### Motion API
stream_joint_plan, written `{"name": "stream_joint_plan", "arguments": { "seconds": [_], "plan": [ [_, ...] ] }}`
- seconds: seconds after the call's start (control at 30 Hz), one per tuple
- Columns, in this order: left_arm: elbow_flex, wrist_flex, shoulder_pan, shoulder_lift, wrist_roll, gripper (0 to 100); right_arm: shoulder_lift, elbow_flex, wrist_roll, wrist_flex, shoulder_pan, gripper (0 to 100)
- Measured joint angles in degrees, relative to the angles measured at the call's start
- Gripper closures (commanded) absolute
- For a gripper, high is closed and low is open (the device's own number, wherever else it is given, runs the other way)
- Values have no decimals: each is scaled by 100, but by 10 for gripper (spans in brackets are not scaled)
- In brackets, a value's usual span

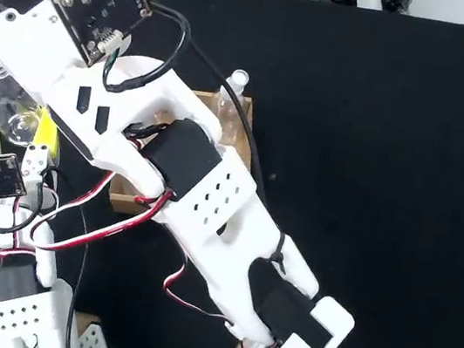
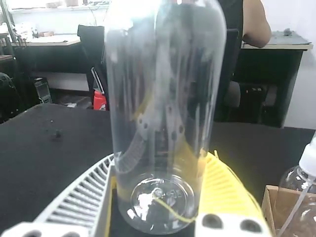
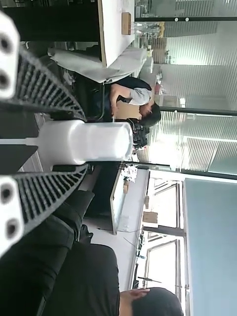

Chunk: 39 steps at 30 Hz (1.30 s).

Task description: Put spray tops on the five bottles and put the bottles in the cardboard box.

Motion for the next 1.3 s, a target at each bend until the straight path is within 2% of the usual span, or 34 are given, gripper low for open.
{"name": "stream_joint_plan", "arguments": {
  "seconds": [0.67, 0.9, 1.3],
  "plan": [
    [0, 0, 0, 0, 44, 970, 0, 519, 0, 0, -255, 985],
    [0, 0, 0, 0, 44, 970, 158, 519, 18, 800, -615, 826],
    [0, 105, -18, 0, 79, 970, 290, 413, 18, 1714, -844, 825]
  ]
}}
